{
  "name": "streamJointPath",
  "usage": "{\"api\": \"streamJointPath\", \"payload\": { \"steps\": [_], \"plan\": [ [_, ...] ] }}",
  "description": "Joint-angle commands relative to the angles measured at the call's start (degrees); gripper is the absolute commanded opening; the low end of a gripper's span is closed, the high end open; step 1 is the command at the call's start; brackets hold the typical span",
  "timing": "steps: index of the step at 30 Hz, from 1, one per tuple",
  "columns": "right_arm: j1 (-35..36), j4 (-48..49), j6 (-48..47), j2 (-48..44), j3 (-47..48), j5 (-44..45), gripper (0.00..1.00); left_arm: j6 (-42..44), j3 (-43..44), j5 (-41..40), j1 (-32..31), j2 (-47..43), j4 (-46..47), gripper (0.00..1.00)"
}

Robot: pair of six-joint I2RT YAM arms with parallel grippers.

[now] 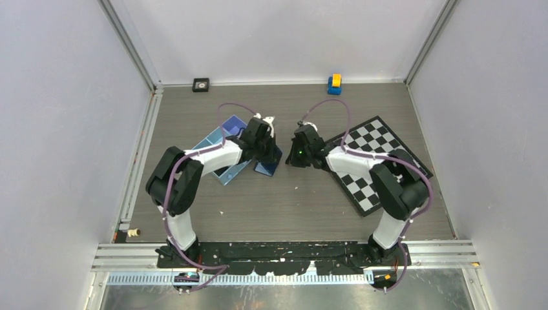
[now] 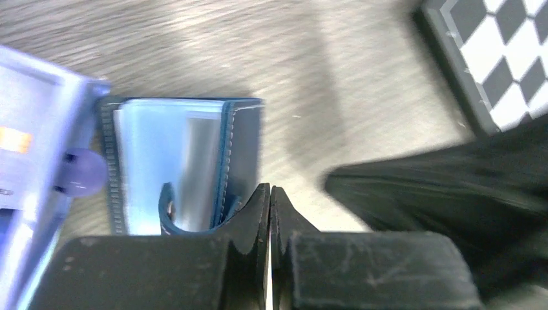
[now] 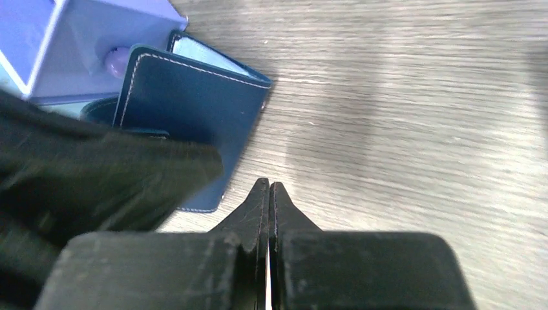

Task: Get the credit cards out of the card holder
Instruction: Close the card holder at the center of the board, then reset both arms

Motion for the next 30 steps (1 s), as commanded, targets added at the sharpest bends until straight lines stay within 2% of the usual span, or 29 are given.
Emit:
{"api": "streamJointPath", "payload": {
  "steps": [1, 11, 14, 18, 22, 24, 26, 28, 30],
  "plan": [
    [-1.5, 2.1, 2.0, -8.0, -3.0, 9.0, 0.01, -2.1, 1.9, 0.8, 4.1, 3.5, -2.0, 0.0],
    [-1.8, 6.1, 2.2, -19.6, -10.1, 18.0, 0.0, -2.8, 8.7, 5.0, 4.4, 14.3, -8.3, 0.0],
    [-1.9, 6.0, 1.4, -21.7, -10.9, 20.2, 0.0, -2.9, 6.1, 4.3, 4.4, 11.0, -6.0, 0.0],
    [-2.2, 5.5, -0.5, -25.5, -11.9, 24.7, 0.0, -2.6, -0.3, 3.4, 4.4, 1.3, 1.4, 0.0],
    [-2.3, 8.8, -3.5, -31.2, -15.2, 27.5, 0.06, -1.6, -5.8, 0.2, 4.4, -7.2, 5.4, 0.02],
    [-2.2, 11.0, -6.7, -34.1, -17.0, 28.0, 0.11, -0.7, -8.9, -2.5, 4.4, -11.9, 6.9, 0.08],
    [-2.3, 14.7, -10.6, -36.9, -19.7, 28.2, 0.2, 0.7, -11.8, -5.5, 4.4, -18.0, 8.1, 0.19],
    [-2.3, 20.9, -14.7, -39.4, -24.0, 30.2, 0.34, 2.8, -15.1, -9.7, 4.4, -23.6, 10.4, 0.31],
    [-2.3, 27.6, -17.8, -41.3, -28.3, 34.3, 0.57, 5.8, -18.6, -14.6, 4.4, -29.1, 12.2, 0.48]
  ]
}}
